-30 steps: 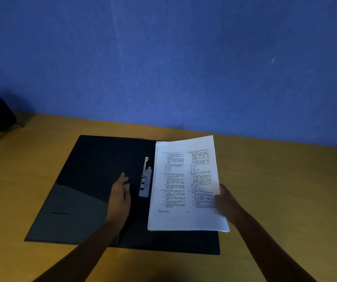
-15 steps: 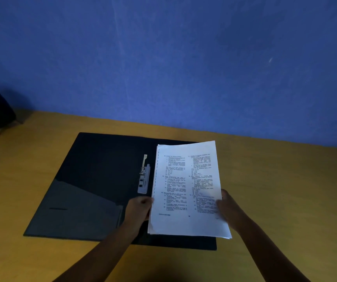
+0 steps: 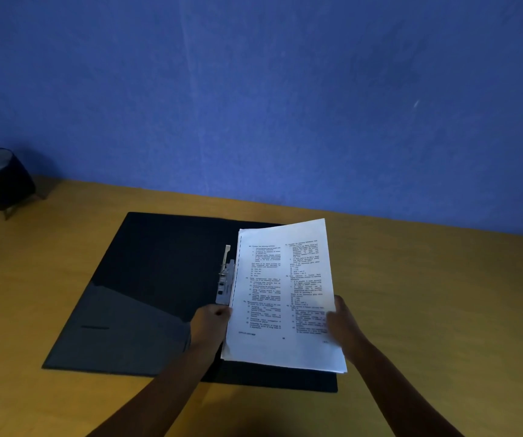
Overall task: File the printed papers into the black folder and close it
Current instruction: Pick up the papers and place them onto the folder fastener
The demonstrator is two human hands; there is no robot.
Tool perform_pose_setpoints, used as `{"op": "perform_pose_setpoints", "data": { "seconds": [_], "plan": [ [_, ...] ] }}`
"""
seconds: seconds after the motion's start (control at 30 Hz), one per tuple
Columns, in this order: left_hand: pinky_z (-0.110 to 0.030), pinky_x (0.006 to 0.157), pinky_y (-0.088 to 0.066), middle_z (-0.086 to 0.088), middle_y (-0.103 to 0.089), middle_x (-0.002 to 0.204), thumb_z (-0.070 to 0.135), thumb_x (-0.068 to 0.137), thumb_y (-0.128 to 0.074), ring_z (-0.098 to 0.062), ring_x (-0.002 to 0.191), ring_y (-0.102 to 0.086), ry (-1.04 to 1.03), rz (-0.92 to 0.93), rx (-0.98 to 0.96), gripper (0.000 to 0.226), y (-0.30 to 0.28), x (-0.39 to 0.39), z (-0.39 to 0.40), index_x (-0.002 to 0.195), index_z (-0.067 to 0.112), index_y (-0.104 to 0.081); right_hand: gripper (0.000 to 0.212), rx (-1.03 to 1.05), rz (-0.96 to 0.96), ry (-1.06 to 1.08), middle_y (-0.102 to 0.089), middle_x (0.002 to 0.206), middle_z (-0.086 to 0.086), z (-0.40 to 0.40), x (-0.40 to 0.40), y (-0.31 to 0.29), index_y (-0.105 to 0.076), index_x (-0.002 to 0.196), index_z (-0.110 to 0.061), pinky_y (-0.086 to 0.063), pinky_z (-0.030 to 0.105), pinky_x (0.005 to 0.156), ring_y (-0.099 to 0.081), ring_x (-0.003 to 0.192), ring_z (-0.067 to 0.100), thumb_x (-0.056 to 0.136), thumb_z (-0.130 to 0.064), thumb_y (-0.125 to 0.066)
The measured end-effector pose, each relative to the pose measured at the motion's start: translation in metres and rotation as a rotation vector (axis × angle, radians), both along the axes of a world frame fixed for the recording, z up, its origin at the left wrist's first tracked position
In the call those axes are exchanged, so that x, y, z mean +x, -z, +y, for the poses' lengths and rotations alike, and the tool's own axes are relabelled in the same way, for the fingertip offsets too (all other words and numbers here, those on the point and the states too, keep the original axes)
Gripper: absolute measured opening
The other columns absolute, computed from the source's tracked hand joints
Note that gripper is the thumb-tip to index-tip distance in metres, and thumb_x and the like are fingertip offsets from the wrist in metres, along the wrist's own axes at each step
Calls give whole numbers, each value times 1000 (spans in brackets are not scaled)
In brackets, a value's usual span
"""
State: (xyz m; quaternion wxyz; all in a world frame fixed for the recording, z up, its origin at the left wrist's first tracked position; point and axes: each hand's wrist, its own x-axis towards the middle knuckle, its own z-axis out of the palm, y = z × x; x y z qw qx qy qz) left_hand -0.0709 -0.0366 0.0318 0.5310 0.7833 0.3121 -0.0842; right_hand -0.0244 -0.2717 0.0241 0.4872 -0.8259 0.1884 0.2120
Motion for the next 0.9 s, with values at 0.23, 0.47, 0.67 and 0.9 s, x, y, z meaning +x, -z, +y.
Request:
{"op": "perform_pose_setpoints", "data": {
  "seconds": [0.23, 0.47, 0.67, 0.9],
  "plan": [
    [-41, 77, -54, -4, -63, 76, 14, 91, -55, -24, 78, -61, -26, 11, -20, 18, 3, 0, 1, 98, 4, -68, 48, 9, 10, 17, -59, 98, 5, 2, -2, 0, -39, 127, -13, -46, 24, 52, -60, 80, 16, 85, 6, -27],
    [-40, 79, -53, -16, -67, 96, 12, 91, -55, -31, 88, -63, -80, 63, -100, 21, 9, 4, -1, 106, 2, -66, 51, -22, 30, 1, -60, 107, 12, 1, 6, 1, -41, 129, -9, -46, 24, 53, -60, 83, 20, 83, 7, -26],
    [-44, 83, -55, -14, -67, 93, 13, 91, -55, -31, 89, -64, -79, 57, -83, 19, 15, 4, 1, 103, 5, -67, 49, -17, 34, 1, -59, 109, 13, 3, 7, 0, -39, 130, -9, -47, 25, 53, -60, 86, 22, 86, 7, -26],
    [-34, 71, -47, -11, -60, 75, 10, 90, -55, -24, 76, -58, -74, 26, -70, 28, 17, 4, 3, 64, 19, -62, 49, 13, 0, 31, -58, 99, 5, 7, 1, -1, -38, 130, -12, -48, 26, 55, -60, 82, 18, 86, 6, -27]
  ]
}}
